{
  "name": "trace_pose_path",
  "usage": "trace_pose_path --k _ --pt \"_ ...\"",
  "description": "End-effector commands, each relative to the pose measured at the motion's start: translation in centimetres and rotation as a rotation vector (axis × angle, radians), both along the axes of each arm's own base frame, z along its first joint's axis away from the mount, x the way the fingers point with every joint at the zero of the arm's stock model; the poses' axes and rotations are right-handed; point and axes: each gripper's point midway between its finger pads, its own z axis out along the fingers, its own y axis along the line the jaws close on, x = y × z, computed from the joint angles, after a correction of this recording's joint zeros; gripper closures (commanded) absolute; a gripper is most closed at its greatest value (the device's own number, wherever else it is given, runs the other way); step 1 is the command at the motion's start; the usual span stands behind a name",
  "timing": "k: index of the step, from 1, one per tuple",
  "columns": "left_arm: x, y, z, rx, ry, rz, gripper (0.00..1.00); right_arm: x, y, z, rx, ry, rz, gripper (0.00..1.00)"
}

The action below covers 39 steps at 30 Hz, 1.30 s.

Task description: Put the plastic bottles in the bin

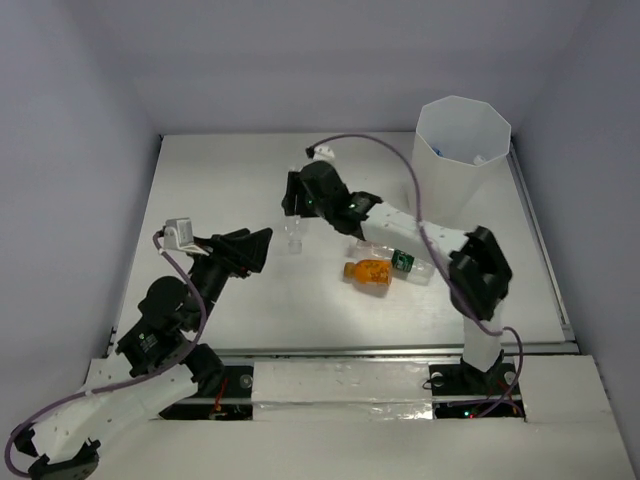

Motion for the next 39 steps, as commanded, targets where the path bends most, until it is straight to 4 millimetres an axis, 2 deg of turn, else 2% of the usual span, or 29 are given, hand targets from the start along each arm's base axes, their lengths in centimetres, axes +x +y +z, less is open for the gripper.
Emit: trace_pose_path --k 1,2,3,4,5,6,7,8,9,10,12,13,14,18,19,21,22,24,25,26,28,31,33,34,35,36,37,39 --pt "0.1 -2.6 0.1 -0.006 -0.01 -0.097 0.33 1.3 -4.4 16.9 0.107 -0.357 -0.125 0.54" --pt "0.1 -3.2 -0.1 -0.001 -0.009 -0.119 0.33 0.9 -6.6 20.6 0.13 -0.414 -0.165 0.54" --pt "-0.2 -4.1 0.1 -0.009 -0.022 -0.165 0.33 1.5 -9.3 21.9 0.091 -0.449 -0.217 0.55" --pt "0.2 -5.1 -0.9 0.009 0.004 -0.186 0.33 1.6 -11.0 23.4 0.09 -0.476 -0.241 0.55" --pt "0.3 -5.7 -1.3 0.013 0.011 -0.207 0.33 1.1 -13.5 26.2 0.112 -0.521 -0.277 0.55" --pt "0.2 -6.6 -1.2 0.011 0.006 -0.243 0.33 1.2 -15.5 27.2 0.086 -0.545 -0.307 0.56" --pt "0.8 -7.7 -2.6 0.038 0.04 -0.256 0.32 2.1 -18.5 28.5 0.072 -0.57 -0.365 0.56" --pt "1.0 -8.4 -2.8 0.037 0.044 -0.274 0.32 1.7 -21.0 30.3 0.055 -0.608 -0.398 0.56" --pt "1.4 -9.0 -3.3 0.046 0.058 -0.283 0.31 1.8 -22.9 31.3 0.043 -0.631 -0.44 0.56" --pt "1.9 -10.1 -4.6 0.077 0.092 -0.295 0.3 2.5 -26.4 32.3 0.018 -0.656 -0.521 0.56" --pt "2.8 -11.1 -5.3 0.091 0.111 -0.29 0.28 2.7 -30.4 33.8 -0.022 -0.686 -0.609 0.57" --pt "3.7 -11.9 -6.5 0.121 0.14 -0.287 0.27 2.8 -32.4 34.5 -0.037 -0.703 -0.658 0.57" --pt "4.2 -12.3 -6.9 0.13 0.149 -0.279 0.23 3.2 -35.5 35.4 -0.06 -0.723 -0.736 0.58" --pt "6.7 -14.7 -9.3 0.199 0.199 -0.264 0.18 4.2 -41.8 36.5 -0.19 -0.753 -0.923 0.58" --pt "7.6 -15.7 -10.5 0.227 0.224 -0.264 0.18 5.5 -42.3 35.4 -0.227 -0.732 -0.939 0.57" --pt "8.2 -17.0 -11.3 0.243 0.234 -0.279 0.18 6.4 -43.7 34.6 -0.295 -0.718 -0.978 0.57" --pt "8.8 -17.7 -12.8 0.275 0.261 -0.28 0.18 6.9 -43.7 34.3 -0.301 -0.724 -0.988 0.57" --pt "9.7 -18.8 -12.3 0.274 0.253 -0.281 0.18 7.9 -44.0 32.6 -0.346 -0.7 -1.003 0.56" --pt "10.2 -19.4 -13.6 0.297 0.274 -0.28 0.17 8.3 -44.1 32.3 -0.347 -0.704 -1.023 0.56" --pt "10.9 -20.0 -12.8 0.295 0.258 -0.279 0.17 9.2 -44.3 31.1 -0.403 -0.68 -1.027 0.55" --pt "12.0 -21.1 -13.1 0.317 0.267 -0.272 0.17 9.7 -45.3 30.6 -0.455 -0.663 -1.068 0.55" --pt "13.7 -22.1 -13.7 0.359 0.273 -0.245 0.16 10.8 -45.2 29.0 -0.487 -0.633 -1.065 0.54" --pt "14.5 -22.3 -14.2 0.399 0.279 -0.229 0.16 11.2 -45.0 28.3 -0.477 -0.624 -1.058 0.48" --pt "15.0 -22.5 -15.3 0.426 0.295 -0.215 0.16 11.1 -44.9 28.0 -0.464 -0.619 -1.058 0.45" --pt "15.5 -22.8 -14.8 0.437 0.286 -0.207 0.15 11.3 -44.6 27.2 -0.45 -0.611 -1.042 0.33" --pt "15.8 -23.0 -15.1 0.45 0.289 -0.208 0.15 11.1 -44.6 27.0 -0.454 -0.606 -1.04 0.25" --pt "16.1 -23.2 -16.1 0.472 0.305 -0.2 0.15 10.7 -44.4 27.2 -0.406 -0.612 -1.038 0.22" --pt "16.7 -23.7 -16.1 0.48 0.306 -0.193 0.15 10.3 -44.1 26.6 -0.374 -0.6 -1.025 0.18"
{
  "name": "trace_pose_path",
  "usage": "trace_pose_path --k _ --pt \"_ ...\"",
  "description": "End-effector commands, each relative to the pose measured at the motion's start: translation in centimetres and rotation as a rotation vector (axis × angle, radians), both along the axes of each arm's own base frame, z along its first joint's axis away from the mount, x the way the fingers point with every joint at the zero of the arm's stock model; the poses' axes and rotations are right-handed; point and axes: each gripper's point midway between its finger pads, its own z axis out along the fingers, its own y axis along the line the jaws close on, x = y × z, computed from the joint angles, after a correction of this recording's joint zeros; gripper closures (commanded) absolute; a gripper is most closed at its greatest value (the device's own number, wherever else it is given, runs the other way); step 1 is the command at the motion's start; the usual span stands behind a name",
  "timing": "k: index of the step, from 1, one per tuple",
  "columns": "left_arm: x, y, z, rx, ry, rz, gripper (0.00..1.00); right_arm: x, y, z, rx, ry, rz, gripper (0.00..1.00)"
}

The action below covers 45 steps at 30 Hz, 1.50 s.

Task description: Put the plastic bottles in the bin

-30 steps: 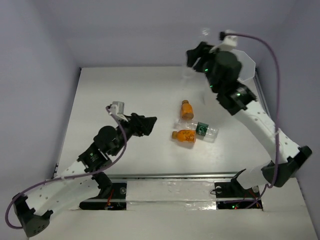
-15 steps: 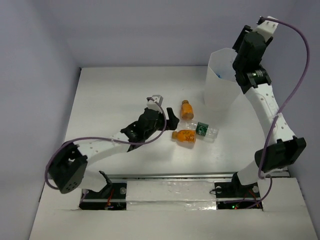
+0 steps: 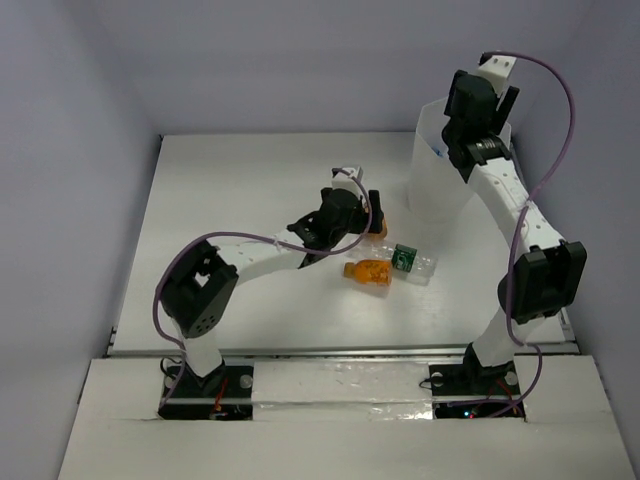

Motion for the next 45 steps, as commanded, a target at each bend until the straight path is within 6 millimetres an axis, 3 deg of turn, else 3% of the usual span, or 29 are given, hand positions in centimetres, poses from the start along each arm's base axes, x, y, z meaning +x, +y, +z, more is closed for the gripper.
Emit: trace_pose_path --k 1,2,3,4,5,10,12,13,15,16,25,31,39,41,45 --pt "1.3 -0.6 0.2 0.043 -0.028 0.014 0.15 -1.8 0.0 3.1 0.11 -0.143 0.025 0.17" --pt "1.6 -1.0 0.4 0.04 -0.033 0.013 0.15 -2.6 0.2 3.9 0.128 -0.169 0.044 0.17" --pt "1.8 -1.2 0.2 0.044 -0.028 0.012 0.14 -2.9 0.4 3.5 0.14 -0.167 0.06 0.17" --pt "1.9 -1.6 -0.8 0.056 -0.014 0.004 0.14 -3.1 0.8 3.8 0.162 -0.184 0.087 0.16" --pt "2.3 -2.1 -0.3 0.048 -0.022 0.003 0.14 -3.5 0.9 4.1 0.172 -0.192 0.098 0.16" --pt "3.5 -3.1 -2.5 0.099 0.008 0.008 0.14 -6.3 1.2 6.2 0.236 -0.259 0.147 0.17" --pt "3.8 -3.3 -2.8 0.117 0.015 0.008 0.14 -7.3 1.5 6.0 0.265 -0.273 0.174 0.17" --pt "3.9 -3.4 -3.4 0.124 0.023 0.01 0.14 -8.7 2.1 7.4 0.293 -0.324 0.214 0.17" --pt "4.0 -3.6 -3.8 0.131 0.028 0.008 0.14 -9.6 3.2 6.5 0.312 -0.319 0.251 0.17" --pt "4.1 -3.7 -4.5 0.143 0.037 0.009 0.14 -10.8 3.5 7.4 0.329 -0.358 0.274 0.17" --pt "4.9 -4.1 -7.3 0.196 0.07 0.024 0.16 -14.4 8.2 3.4 0.375 -0.297 0.453 0.16" --pt "5.6 -5.3 -8.1 0.19 0.081 0.011 0.21 -16.6 9.3 2.1 0.4 -0.279 0.512 0.16" --pt "7.0 -6.9 -6.9 0.152 0.048 0.013 0.44 -18.6 9.1 0.7 0.424 -0.281 0.539 0.17" --pt "7.2 -7.1 -6.0 0.138 0.029 0.016 0.49 -19.1 9.0 0.8 0.428 -0.289 0.543 0.17" --pt "7.7 -6.7 -2.2 0.089 -0.056 0.039 0.51 -19.9 9.1 0.0 0.439 -0.281 0.561 0.17"
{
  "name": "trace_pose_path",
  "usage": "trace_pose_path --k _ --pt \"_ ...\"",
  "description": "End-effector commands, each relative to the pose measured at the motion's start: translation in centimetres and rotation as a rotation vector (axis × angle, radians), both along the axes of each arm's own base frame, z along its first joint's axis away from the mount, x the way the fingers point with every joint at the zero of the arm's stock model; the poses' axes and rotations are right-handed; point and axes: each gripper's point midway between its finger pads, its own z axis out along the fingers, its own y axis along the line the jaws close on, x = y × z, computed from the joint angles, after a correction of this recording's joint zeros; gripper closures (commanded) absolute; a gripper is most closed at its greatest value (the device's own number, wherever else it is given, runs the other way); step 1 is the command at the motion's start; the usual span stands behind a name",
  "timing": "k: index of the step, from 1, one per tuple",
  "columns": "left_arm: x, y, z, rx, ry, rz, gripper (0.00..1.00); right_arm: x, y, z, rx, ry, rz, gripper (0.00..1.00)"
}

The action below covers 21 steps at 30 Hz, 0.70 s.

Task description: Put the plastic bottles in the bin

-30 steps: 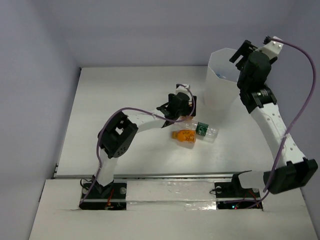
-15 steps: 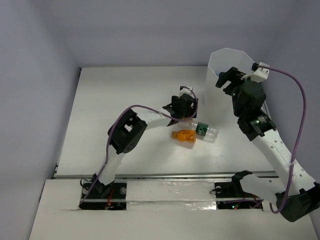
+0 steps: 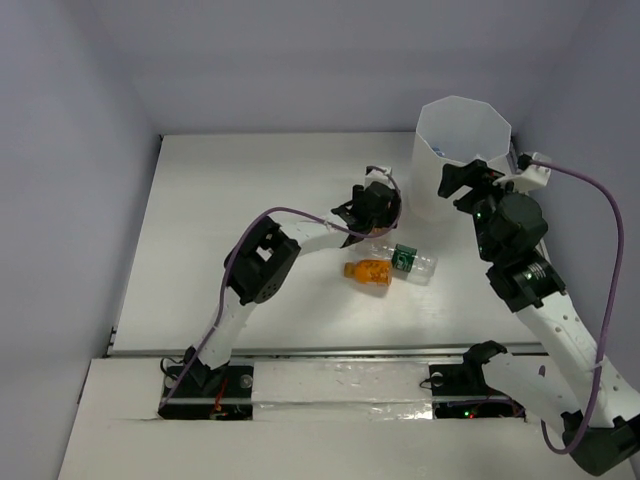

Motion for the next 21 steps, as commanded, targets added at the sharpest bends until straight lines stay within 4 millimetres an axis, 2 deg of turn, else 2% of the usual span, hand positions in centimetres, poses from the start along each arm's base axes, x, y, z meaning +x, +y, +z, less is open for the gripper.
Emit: trace_pose_path --k 1,2,3,4,5,6,7,8,9,10,11,12,13,14,15,17,18,19,20,21 --pt "1.0 -0.4 9.4 -0.13 -0.162 0.018 0.51 -1.0 0.7 -0.2 0.024 -0.013 0.044 0.17" --pt "1.2 0.5 9.6 -0.129 -0.169 0.031 0.51 -1.3 0.6 -0.4 0.026 -0.011 0.044 0.17" --pt "1.0 0.7 10.9 -0.153 -0.192 0.032 0.51 -2.0 0.3 0.1 0.038 -0.032 0.046 0.17" --pt "1.1 1.8 13.9 -0.191 -0.229 0.05 0.51 -2.3 0.2 -0.6 0.046 -0.022 0.049 0.18" --pt "0.6 2.5 14.2 -0.195 -0.232 0.052 0.51 -2.7 0.2 -0.7 0.053 -0.026 0.058 0.19" --pt "0.3 2.8 15.8 -0.226 -0.259 0.054 0.51 -3.1 0.3 -0.9 0.061 -0.03 0.069 0.22" --pt "-0.1 4.4 18.1 -0.249 -0.292 0.071 0.51 -3.9 0.4 -1.3 0.077 -0.038 0.096 0.32" --pt "-0.5 5.0 19.4 -0.266 -0.313 0.075 0.51 -4.2 0.6 -1.5 0.084 -0.04 0.109 0.39" --pt "-0.9 5.5 21.4 -0.299 -0.351 0.079 0.51 -4.5 0.7 -1.8 0.091 -0.039 0.123 0.54" --pt "-1.9 6.5 24.8 -0.352 -0.4 0.075 0.51 -5.1 0.8 -2.0 0.106 -0.041 0.14 0.61" --pt "-2.5 7.0 25.6 -0.364 -0.417 0.068 0.51 -5.3 1.2 -2.5 0.108 -0.034 0.167 0.66" --pt "-3.0 7.4 27.5 -0.399 -0.456 0.06 0.51 -5.2 1.6 -4.0 0.106 -0.006 0.183 0.7" --pt "-4.0 7.9 30.1 -0.445 -0.492 0.035 0.51 -5.3 2.1 -4.4 0.122 -0.001 0.207 0.72" --pt "-4.5 8.1 31.7 -0.475 -0.514 0.023 0.52 -5.4 3.0 -5.2 0.126 0.012 0.259 0.72" --pt "-4.9 8.2 33.5 -0.512 -0.546 0.009 0.52 -5.2 3.6 -6.9 0.125 0.044 0.276 0.72" --pt "-5.9 7.9 36.9 -0.573 -0.6 -0.046 0.52 -4.9 4.6 -8.5 0.14 0.078 0.315 0.72" --pt "-6.2 7.7 38.4 -0.602 -0.63 -0.063 0.52 -5.0 5.1 -9.1 0.143 0.089 0.333 0.72" --pt "-6.1 6.9 38.6 -0.607 -0.632 -0.091 0.52 -4.9 5.4 -10.3 0.152 0.108 0.343 0.72" --pt "-6.2 6.7 41.3 -0.644 -0.67 -0.106 0.52 -5.1 5.8 -10.7 0.155 0.112 0.368 0.72" --pt "-6.0 6.1 42.0 -0.649 -0.676 -0.119 0.52 -5.2 5.9 -10.9 0.159 0.116 0.377 0.72"
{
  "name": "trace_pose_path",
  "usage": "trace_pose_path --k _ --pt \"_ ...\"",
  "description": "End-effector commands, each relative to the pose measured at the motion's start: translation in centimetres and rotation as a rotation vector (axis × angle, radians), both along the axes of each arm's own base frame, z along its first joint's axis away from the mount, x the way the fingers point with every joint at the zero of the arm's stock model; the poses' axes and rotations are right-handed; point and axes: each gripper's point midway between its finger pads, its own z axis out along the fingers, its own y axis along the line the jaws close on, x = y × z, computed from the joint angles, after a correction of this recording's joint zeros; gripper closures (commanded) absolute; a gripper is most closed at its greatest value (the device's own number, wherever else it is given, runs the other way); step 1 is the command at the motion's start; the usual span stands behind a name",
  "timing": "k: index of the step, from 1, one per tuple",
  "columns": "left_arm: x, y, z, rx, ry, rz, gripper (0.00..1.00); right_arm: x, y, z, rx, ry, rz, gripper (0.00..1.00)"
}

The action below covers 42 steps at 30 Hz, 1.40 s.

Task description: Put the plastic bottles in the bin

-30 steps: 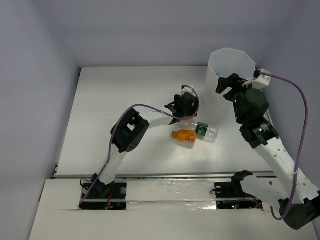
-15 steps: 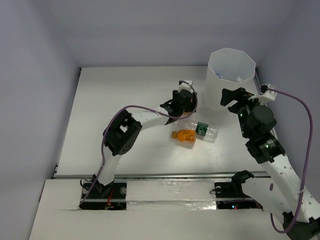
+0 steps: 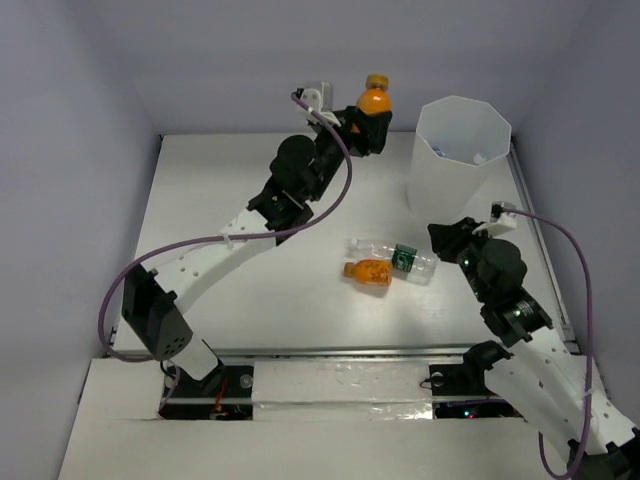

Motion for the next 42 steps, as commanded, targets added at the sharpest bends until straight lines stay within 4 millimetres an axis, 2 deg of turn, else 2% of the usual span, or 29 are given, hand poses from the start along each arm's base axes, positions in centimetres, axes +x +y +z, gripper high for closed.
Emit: trace_pose_path --k 1,2,4,5,6,7,8,10,11,12,13,14,15,16,18,19,21,22,25,26,27,29,33,36,37,39,40,41,42 --pt "0.5 -3.4 2.6 -0.013 -0.095 -0.099 0.52 -0.7 2.3 -0.3 0.056 -0.011 0.109 0.72" --pt "0.5 -3.6 5.4 -0.046 -0.141 -0.106 0.52 -0.8 2.2 -0.4 0.056 -0.011 0.109 0.72" --pt "1.1 -5.0 6.4 -0.049 -0.162 -0.128 0.52 -0.9 2.2 -0.5 0.06 -0.014 0.111 0.72" --pt "2.1 -6.1 7.5 -0.066 -0.183 -0.133 0.52 -1.1 2.5 -0.9 0.058 -0.006 0.129 0.72" --pt "2.6 -6.9 7.5 -0.059 -0.179 -0.14 0.52 -1.2 2.7 -1.2 0.062 0.002 0.14 0.72" --pt "4.1 -9.1 5.1 -0.028 -0.155 -0.163 0.51 -1.3 3.2 -1.4 0.069 0.008 0.162 0.72" --pt "3.9 -9.1 8.2 -0.072 -0.206 -0.167 0.51 -1.6 3.8 -2.1 0.071 0.021 0.191 0.72" --pt "4.7 -10.5 7.9 -0.076 -0.207 -0.188 0.5 -1.8 4.4 -2.8 0.08 0.039 0.212 0.72" --pt "6.0 -11.9 6.0 -0.07 -0.187 -0.193 0.5 -2.0 4.7 -3.1 0.081 0.048 0.223 0.72" --pt "5.4 -12.2 7.8 -0.111 -0.23 -0.226 0.5 -2.3 5.0 -3.8 0.08 0.063 0.237 0.72" --pt "6.1 -13.3 6.2 -0.111 -0.222 -0.24 0.5 -2.3 5.0 -4.0 0.085 0.071 0.235 0.72" --pt "5.9 -13.3 7.1 -0.141 -0.242 -0.247 0.5 -2.5 5.3 -4.1 0.089 0.068 0.247 0.72" --pt "6.1 -13.6 7.1 -0.163 -0.253 -0.255 0.5 -2.6 5.7 -3.9 0.097 0.057 0.258 0.72" --pt "6.6 -14.3 5.9 -0.166 -0.243 -0.261 0.5 -2.6 5.7 -3.9 0.101 0.056 0.26 0.72" --pt "6.6 -14.4 6.3 -0.204 -0.273 -0.267 0.5 -2.8 6.0 -3.7 0.104 0.052 0.27 0.72" --pt "7.1 -15.1 5.1 -0.205 -0.256 -0.276 0.5 -2.8 6.0 -3.5 0.105 0.046 0.271 0.72" --pt "7.2 -15.3 5.2 -0.225 -0.272 -0.282 0.49 -3.0 6.2 -3.4 0.105 0.045 0.282 0.72" --pt "7.7 -15.8 4.1 -0.219 -0.259 -0.282 0.49 -3.0 6.2 -3.3 0.105 0.044 0.283 0.72" --pt "8.3 -16.7 2.2 -0.214 -0.235 -0.292 0.45 -3.0 6.0 -3.3 0.097 0.044 0.275 0.72" --pt "8.3 -16.8 1.9 -0.211 -0.232 -0.297 0.42 -3.0 5.9 -3.3 0.095 0.043 0.272 0.72" --pt "8.4 -17.1 1.4 -0.206 -0.222 -0.302 0.33 -3.0 5.9 -3.2 0.097 0.04 0.272 0.72" --pt "8.7 -17.5 0.4 -0.194 -0.204 -0.309 0.24 -2.9 5.9 -2.7 0.092 0.03 0.267 0.72" --pt "8.7 -17.8 -0.5 -0.175 -0.187 -0.321 0.09 -2.6 5.9 -2.0 0.078 0.02 0.264 0.72" --pt "8.1 -17.5 0.4 -0.166 -0.202 -0.331 0.03 -2.3 5.9 -2.4 0.056 0.03 0.262 0.71" --pt "7.5 -17.2 1.6 -0.163 -0.221 -0.339 0.02 -2.2 5.9 -2.8 0.046 0.039 0.261 0.71" --pt "7.0 -16.7 2.8 -0.138 -0.227 -0.336 0.01 -1.9 6.2 -4.0 0.02 0.072 0.268 0.7" --pt "6.0 -15.6 5.1 -0.142 -0.253 -0.333 0.01 -2.0 6.2 -5.1 -0.005 0.11 0.273 0.68" --pt "5.6 -15.1 6.0 -0.115 -0.273 -0.321 0.01 -2.0 6.5 -5.5 -0.02 0.124 0.287 0.68" --pt "5.5 -14.9 5.1 -0.074 -0.249 -0.321 0.01 -1.8 6.7 -6.5 -0.038 0.154 0.295 0.68"
